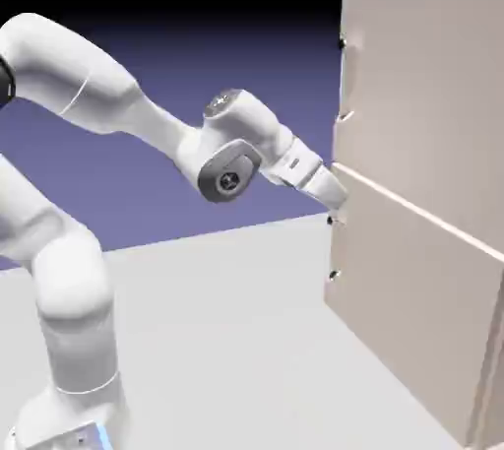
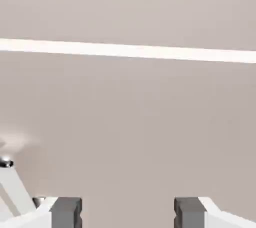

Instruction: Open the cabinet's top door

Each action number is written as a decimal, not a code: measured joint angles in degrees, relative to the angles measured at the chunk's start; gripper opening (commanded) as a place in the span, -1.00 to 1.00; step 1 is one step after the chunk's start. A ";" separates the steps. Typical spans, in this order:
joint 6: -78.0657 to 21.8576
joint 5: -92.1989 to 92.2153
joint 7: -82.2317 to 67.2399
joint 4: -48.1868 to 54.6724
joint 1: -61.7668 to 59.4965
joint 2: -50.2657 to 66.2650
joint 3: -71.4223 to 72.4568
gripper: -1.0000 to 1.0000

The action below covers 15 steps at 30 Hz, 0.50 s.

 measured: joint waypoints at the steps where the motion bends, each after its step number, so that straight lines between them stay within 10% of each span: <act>1: -0.08 2.49 1.64 0.56 -1.00 -0.49 1.10 0.00; 15: -1.16 37.38 24.57 8.42 -14.99 -7.28 16.46 0.00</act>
